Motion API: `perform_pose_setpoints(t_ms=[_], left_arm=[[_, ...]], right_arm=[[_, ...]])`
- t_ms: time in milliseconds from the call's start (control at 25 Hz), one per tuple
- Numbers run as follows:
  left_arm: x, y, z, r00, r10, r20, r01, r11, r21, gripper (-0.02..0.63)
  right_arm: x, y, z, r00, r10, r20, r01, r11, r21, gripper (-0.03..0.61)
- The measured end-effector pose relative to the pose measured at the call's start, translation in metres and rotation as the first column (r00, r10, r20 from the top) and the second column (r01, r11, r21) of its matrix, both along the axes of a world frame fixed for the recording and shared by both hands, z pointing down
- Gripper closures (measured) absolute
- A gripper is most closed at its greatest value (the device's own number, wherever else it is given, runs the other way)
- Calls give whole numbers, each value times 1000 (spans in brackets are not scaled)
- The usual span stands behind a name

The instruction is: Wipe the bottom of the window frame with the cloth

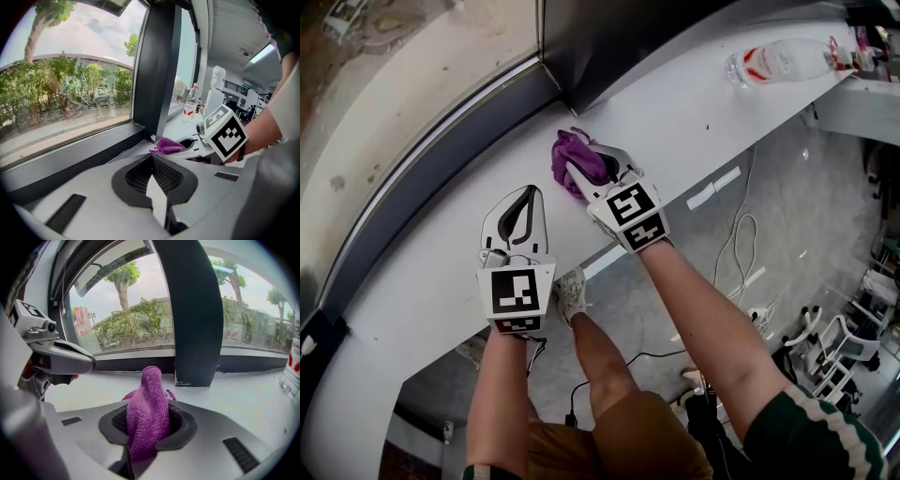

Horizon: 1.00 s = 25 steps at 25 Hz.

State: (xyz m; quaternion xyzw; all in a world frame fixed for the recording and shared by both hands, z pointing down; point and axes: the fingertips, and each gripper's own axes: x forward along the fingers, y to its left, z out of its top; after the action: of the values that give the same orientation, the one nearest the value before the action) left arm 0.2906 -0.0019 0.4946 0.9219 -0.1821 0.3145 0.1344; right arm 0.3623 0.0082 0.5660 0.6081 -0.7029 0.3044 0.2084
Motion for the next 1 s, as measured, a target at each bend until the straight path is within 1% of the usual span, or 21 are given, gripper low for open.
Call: perform_pose_setpoints(t_ms=[80,200,400,520,760,1000], left_arm=[[-3,3,2,1000,-1,3,1,1000,-5,606],[-5,8,2,1000,-2,3,2,1000,-14,606],[-4,23,3,1000,25,4,-24,999,-32,606],[-3,31,3,999,41,0,-41,998,-38,606],[-6,42,2,998,65,3,-65,997,-33,606],[-10,49,1,998,67,0,-67,997,-28,606]], right_arm=[[-2,4,1,1000,-5,-11,5,1000,-3,482],[-2,13,0,1000,8,-4,-8,1000,-6,482],[-5,30,2,999,10,33,-10,1000,-12,482],[-5,36,2,999,13,37,-13,1000,-11,482],[-6,46,1,997,62,39,-62,998,-4,482],[-7,53,2,997,72,33,-71,997,-4,482]])
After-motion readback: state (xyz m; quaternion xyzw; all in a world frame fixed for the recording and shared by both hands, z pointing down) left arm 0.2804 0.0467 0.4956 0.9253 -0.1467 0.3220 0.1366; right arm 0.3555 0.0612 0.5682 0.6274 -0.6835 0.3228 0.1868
